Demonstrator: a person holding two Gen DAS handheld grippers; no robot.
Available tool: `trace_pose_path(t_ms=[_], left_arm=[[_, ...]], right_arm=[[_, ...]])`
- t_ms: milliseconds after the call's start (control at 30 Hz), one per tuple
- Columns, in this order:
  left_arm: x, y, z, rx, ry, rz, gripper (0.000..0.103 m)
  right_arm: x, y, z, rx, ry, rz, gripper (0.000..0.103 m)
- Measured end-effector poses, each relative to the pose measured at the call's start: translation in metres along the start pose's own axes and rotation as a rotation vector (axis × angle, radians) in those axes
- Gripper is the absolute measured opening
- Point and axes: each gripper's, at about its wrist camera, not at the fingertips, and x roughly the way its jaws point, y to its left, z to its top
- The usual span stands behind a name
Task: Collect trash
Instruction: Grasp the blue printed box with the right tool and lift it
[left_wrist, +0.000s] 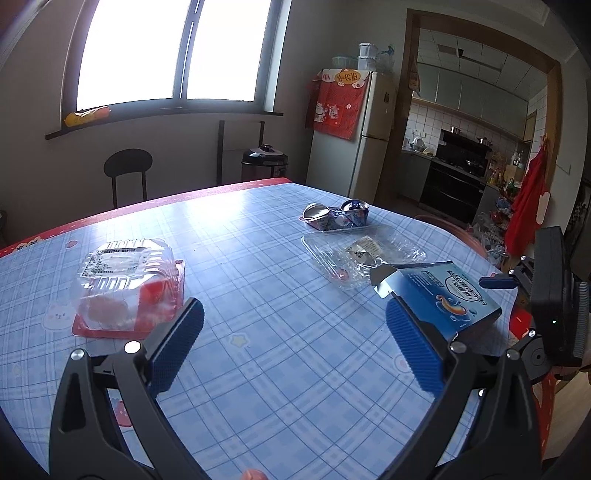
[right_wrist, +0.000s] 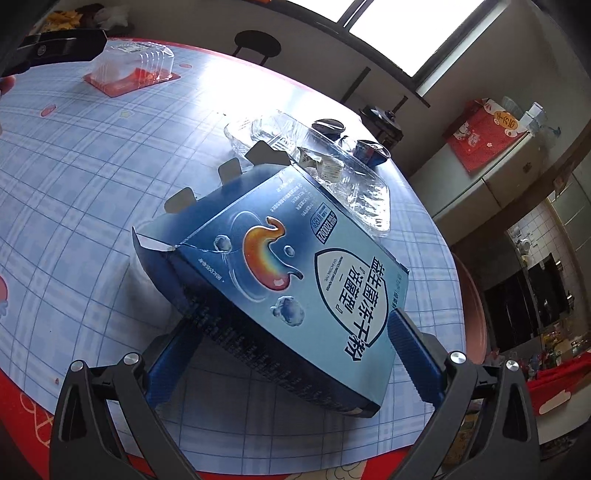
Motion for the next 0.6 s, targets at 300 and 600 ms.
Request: trace_pose_path(t_ms=[300, 600], left_arm=[[0.001, 0.007, -0.001, -0.028, -0.002, -0.005, 0.097], [0.0, 0.01, -0.001, -0.047, -0.007, -0.003, 0.097]], right_arm=[[-0.002, 0.005, 0.007, -0.025, -0.03, 0.023, 0.073], [-0.061, -0.028, 0.006, 0.153, -0.207, 0.047, 0.043]])
